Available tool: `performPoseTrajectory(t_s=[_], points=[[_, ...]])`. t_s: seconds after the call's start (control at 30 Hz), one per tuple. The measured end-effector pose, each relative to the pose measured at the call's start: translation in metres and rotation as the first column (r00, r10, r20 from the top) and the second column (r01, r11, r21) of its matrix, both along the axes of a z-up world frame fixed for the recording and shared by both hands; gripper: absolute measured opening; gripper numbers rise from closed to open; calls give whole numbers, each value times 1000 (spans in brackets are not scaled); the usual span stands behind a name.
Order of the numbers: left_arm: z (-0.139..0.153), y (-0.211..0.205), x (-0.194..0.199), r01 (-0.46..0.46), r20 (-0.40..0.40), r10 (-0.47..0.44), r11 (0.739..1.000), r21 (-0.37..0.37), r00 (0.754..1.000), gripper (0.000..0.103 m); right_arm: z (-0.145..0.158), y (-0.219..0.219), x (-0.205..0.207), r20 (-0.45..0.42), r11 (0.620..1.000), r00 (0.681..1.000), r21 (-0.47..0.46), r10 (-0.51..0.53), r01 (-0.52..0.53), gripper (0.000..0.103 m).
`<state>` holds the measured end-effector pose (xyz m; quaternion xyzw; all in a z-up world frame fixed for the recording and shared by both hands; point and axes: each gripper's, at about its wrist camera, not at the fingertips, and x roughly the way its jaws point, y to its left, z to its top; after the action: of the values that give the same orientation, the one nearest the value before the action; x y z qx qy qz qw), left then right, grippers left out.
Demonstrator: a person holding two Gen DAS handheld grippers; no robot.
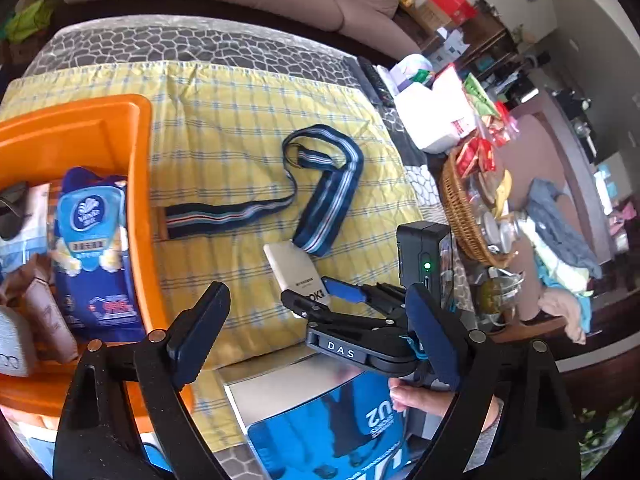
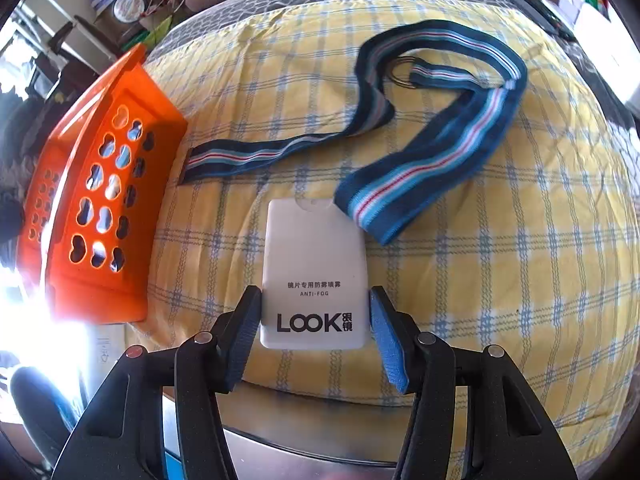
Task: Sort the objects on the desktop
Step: 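Reach the right tool to the white LOOK card and grasp it, then lift the white LOOK card off the sheet with the right tool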
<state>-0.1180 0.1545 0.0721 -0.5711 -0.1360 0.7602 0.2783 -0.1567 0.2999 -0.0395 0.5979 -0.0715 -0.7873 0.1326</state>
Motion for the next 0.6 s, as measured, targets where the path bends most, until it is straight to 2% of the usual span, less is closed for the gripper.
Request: performPoseTrajectory(t_s=[0.03, 0.1, 0.13, 0.23, 0.4, 0.47, 0.6], points=[[-3, 7, -2, 1, 14, -1, 1000, 11, 1000, 88, 0, 11, 2, 4, 999, 1000, -38, -24, 24, 56], [-12, 21, -7, -2, 54, 0, 999, 36, 999, 78, 0, 23, 7, 13, 994, 998, -96, -56, 57, 56], [-18, 28, -9, -7, 79, 3, 999, 51, 997, 73, 1, 29, 8, 17, 991, 997, -115, -70, 72, 56], [-38, 47, -18, -29, 127, 22, 998, 52, 992, 65, 2, 44, 13, 27, 981, 994, -155, -109, 112, 56], [-75, 66, -25, -49, 206, 37, 997, 52, 978, 64, 5, 52, 13, 30, 959, 989, -240, -144, 148, 56], [-87, 69, -27, -60, 234, 46, 997, 56, 971, 57, 7, 56, 15, 32, 949, 989, -278, -143, 146, 56], [-104, 68, -31, -95, 281, 74, 994, 62, 957, 53, 13, 53, 20, 26, 947, 993, -299, -115, 117, 56]])
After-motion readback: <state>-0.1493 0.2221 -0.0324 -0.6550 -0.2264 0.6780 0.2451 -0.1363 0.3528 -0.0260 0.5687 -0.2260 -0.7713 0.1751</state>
